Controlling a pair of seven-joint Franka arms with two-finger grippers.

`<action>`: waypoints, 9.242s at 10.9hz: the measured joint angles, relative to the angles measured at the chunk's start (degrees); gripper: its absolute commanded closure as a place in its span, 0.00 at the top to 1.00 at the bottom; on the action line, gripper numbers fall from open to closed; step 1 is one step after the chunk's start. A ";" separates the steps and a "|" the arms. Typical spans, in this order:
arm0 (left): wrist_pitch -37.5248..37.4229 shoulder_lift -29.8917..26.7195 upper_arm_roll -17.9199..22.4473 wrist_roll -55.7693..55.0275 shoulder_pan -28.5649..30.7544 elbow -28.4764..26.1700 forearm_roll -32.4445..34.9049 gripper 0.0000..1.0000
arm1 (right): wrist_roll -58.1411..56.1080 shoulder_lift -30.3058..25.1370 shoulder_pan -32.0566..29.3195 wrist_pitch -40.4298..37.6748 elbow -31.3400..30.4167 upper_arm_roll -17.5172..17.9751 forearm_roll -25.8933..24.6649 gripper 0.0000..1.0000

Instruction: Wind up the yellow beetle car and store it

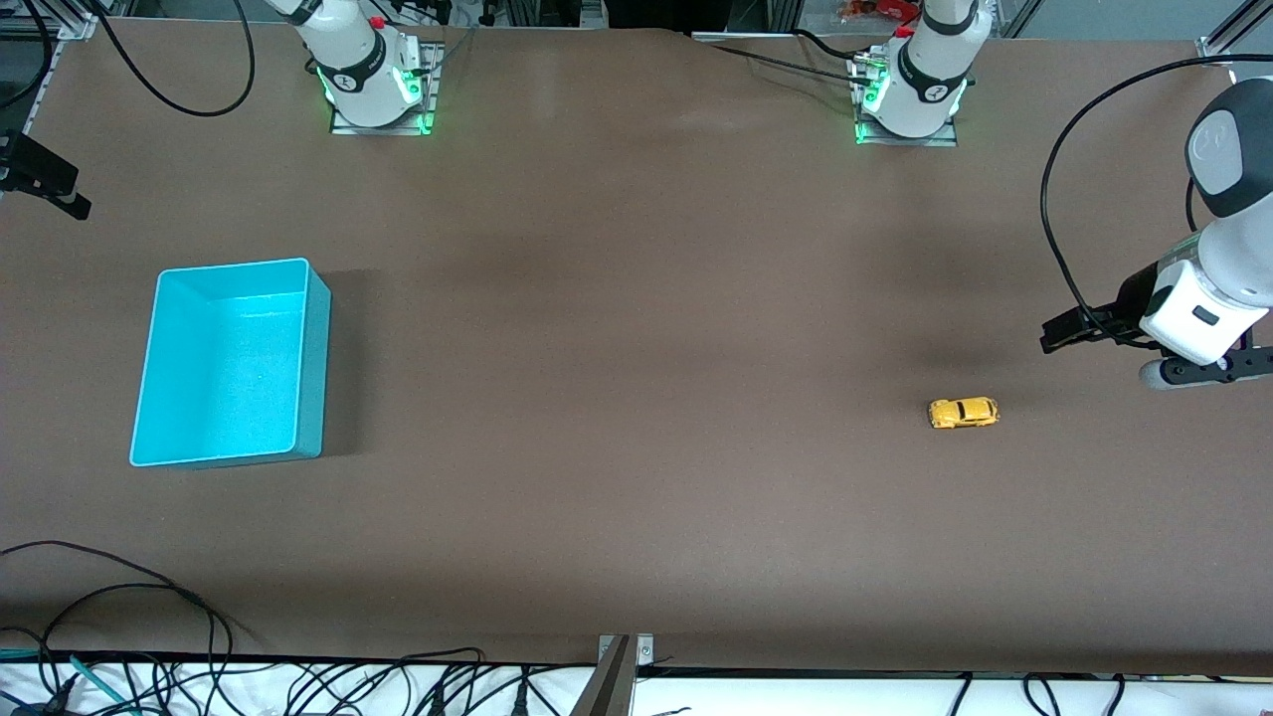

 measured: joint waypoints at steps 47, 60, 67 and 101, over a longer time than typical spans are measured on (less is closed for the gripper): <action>42.40 12.81 0.12 -82.52 0.37 -22.28 -3.48 1.00 | 0.00 0.09 0.06 -0.52 0.04 0.03 0.00 1.00; 49.47 19.35 -0.01 -83.61 -0.91 -21.43 -3.48 0.95 | 0.00 0.09 0.06 -0.52 0.04 0.03 0.00 1.00; 50.34 19.71 -0.01 -83.61 -1.16 -21.21 -3.48 0.00 | 0.00 0.09 0.06 -0.52 0.04 0.03 0.00 1.00; 54.21 21.63 7.52 -74.31 -5.74 -20.70 -3.25 0.00 | 0.00 0.58 0.13 -0.55 0.04 0.15 0.01 1.00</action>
